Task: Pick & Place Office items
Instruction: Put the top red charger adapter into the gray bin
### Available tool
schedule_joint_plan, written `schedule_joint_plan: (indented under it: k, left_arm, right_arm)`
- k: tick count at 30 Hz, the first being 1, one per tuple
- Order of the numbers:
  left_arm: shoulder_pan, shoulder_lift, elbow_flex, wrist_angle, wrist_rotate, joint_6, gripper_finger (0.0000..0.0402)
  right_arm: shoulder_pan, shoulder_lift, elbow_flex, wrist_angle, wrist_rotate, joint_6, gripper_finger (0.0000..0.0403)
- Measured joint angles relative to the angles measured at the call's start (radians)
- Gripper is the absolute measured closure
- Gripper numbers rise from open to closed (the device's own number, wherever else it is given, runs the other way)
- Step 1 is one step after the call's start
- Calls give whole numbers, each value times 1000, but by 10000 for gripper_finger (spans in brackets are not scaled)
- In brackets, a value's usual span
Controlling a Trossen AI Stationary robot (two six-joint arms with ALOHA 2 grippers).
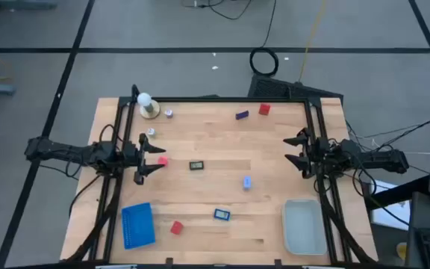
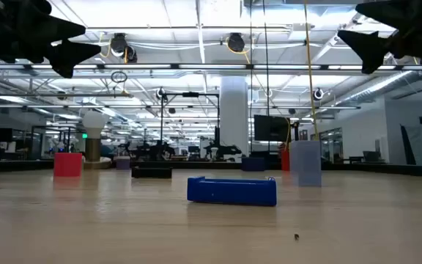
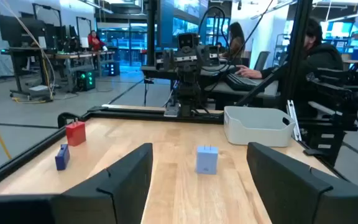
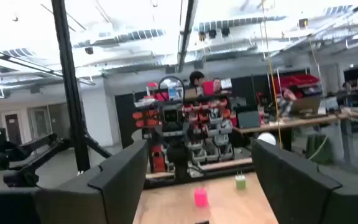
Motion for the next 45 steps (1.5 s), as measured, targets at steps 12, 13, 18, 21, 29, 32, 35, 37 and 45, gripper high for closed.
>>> schedule_joint_plan:
  k: [12, 13, 18, 21, 29, 32, 35, 37, 45]
  left_arm:
    - [16, 0, 0, 7, -84, 72, 142]
    - [24, 0, 0, 7, -88, 72, 142]
    - [68, 0, 0, 7, -95, 66, 142]
    - [96, 0, 0, 7, -95, 64, 142]
    - [160, 0, 0, 7, -94, 56, 142]
    - [181, 0, 0, 7, -94, 55, 142]
    - [203, 0, 0, 7, -94, 43, 142]
    - [216, 0, 0, 7, -93, 28, 142]
    - [250, 0, 0, 6, -89, -24, 142]
  right_arm:
    - [-1, 125, 35, -119, 223, -69, 124]
    - [-1, 146, 48, -147, 244, -82, 124]
    - [-28, 262, 197, -266, 315, -144, 124]
    - [-79, 338, 286, -361, 312, -169, 124]
    - [-319, 496, 502, -521, 306, -187, 124]
    - [-435, 553, 562, -587, 221, -160, 124]
    - [-557, 614, 604, -620, 29, -131, 124]
    - [-631, 656, 619, -619, -98, -114, 124]
    - [-881, 846, 665, -621, -315, -108, 124]
